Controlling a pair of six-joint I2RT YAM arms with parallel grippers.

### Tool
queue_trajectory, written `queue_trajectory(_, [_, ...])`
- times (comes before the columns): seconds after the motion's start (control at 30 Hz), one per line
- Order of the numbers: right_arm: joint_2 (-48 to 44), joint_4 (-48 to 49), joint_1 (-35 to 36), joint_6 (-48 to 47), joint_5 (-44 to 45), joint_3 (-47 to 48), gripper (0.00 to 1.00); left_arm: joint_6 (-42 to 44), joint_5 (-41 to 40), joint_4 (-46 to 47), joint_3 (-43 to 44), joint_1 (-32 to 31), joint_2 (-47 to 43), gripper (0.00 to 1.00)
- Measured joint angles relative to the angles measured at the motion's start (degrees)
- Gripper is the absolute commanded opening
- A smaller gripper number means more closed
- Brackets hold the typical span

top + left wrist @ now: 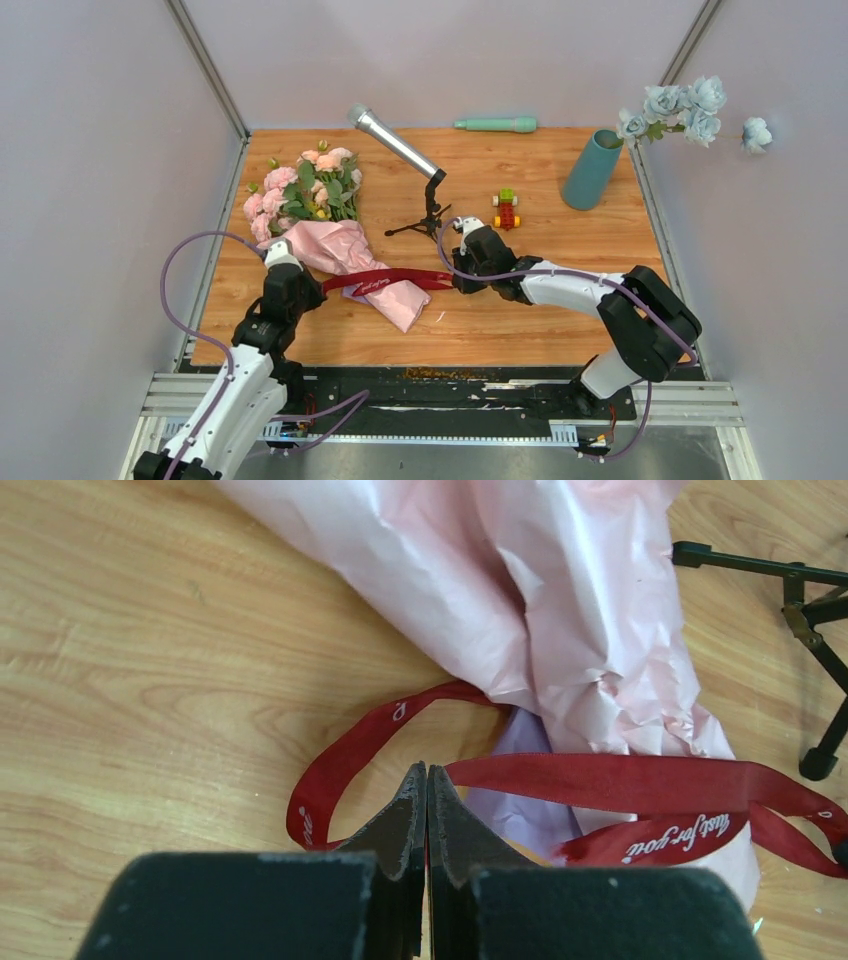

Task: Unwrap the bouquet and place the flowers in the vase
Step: Untie the ribbon from the wrapping paper.

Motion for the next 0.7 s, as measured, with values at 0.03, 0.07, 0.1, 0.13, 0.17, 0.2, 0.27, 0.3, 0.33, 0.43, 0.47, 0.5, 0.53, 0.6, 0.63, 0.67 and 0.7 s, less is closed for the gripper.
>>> queue_trajectory(0.03, [0.0, 0.0, 0.0, 0.1, 0.0, 0.0, 0.17, -0.5, -0.2, -0.5, -0.5, 0.1, -0.5, 0.06])
queue_trajectory(0.07, [0.0, 0.0, 0.0, 0.3, 0.0, 0.0, 0.2, -0.9, -0.3, -0.8, -0.7, 0.3, -0.9, 0.11])
queue_trajectory(0.1, [0.0, 0.1, 0.0, 0.3, 0.1, 0.0, 0.24, -1.2, -0.3, -1.3, -0.8, 0.3, -1.4, 0.24])
queue_trajectory(0.13, [0.0, 0.0, 0.0, 0.3, 0.2, 0.0, 0.27, -1.5, -0.4, -1.5, -0.8, 0.3, -1.9, 0.3])
queue_trajectory(0.17, [0.0, 0.0, 0.0, 0.4, 0.2, 0.0, 0.3, -1.4, -0.4, -1.6, -0.8, 0.3, -2.1, 0.42])
queue_trajectory(0.2, [0.0, 0.0, 0.0, 0.3, 0.3, 0.0, 0.32, -1.6, -0.5, -2.1, -0.7, 0.3, -2.6, 0.47])
queue_trajectory(0.27, [0.0, -0.1, 0.0, 0.1, 0.5, 0.0, 0.37, -1.5, -0.7, -3.3, 0.1, 0.3, -3.0, 0.6])
queue_trajectory(0.3, [0.0, -0.2, -0.1, -0.1, 0.5, 0.0, 0.38, -1.3, -0.8, -4.0, 0.9, 0.3, -3.1, 0.62])
queue_trajectory(0.33, [0.0, -0.4, -0.3, -0.3, 0.5, 0.0, 0.4, -1.0, -0.9, -4.7, 2.0, 0.3, -3.1, 0.65])
queue_trajectory(0.43, [-0.1, -0.9, -1.0, -0.8, 0.0, 0.0, 0.44, -0.2, -0.8, -5.9, 5.6, 0.3, -3.0, 0.68])
queue_trajectory(0.47, [-0.3, -1.0, -1.4, -0.9, -0.3, 0.0, 0.45, 0.2, -0.6, -6.1, 6.8, 0.3, -2.7, 0.69])
queue_trajectory(0.5, [-0.5, -1.2, -1.9, -1.1, -0.8, 0.0, 0.46, 0.7, 0.0, -6.1, 8.3, 0.3, -2.3, 0.69])
queue_trajectory(0.53, [-0.8, -1.3, -2.4, -1.3, -1.3, 0.0, 0.48, 1.1, 0.5, -6.0, 9.3, 0.3, -1.9, 0.7])
queue_trajectory(0.6, [-1.4, -1.2, -3.3, -1.8, -2.7, 0.0, 0.52, 2.1, 2.5, -5.2, 11.4, 0.3, -0.1, 0.71])
queue_trajectory(0.63, [-1.5, -1.2, -3.6, -1.9, -3.2, 0.0, 0.55, 2.6, 3.7, -4.7, 12.1, 0.2, 1.0, 0.71])
queue_trajectory(0.67, [-1.6, -1.2, -4.0, -2.1, -3.8, 0.0, 0.56, 3.1, 4.9, -3.9, 12.7, -0.3, 2.6, 0.71])
queue_trajectory(0.7, [-1.6, -1.2, -4.2, -2.2, -4.3, 0.0, 0.57, 3.5, 5.7, -3.3, 13.1, -0.9, 3.8, 0.71])
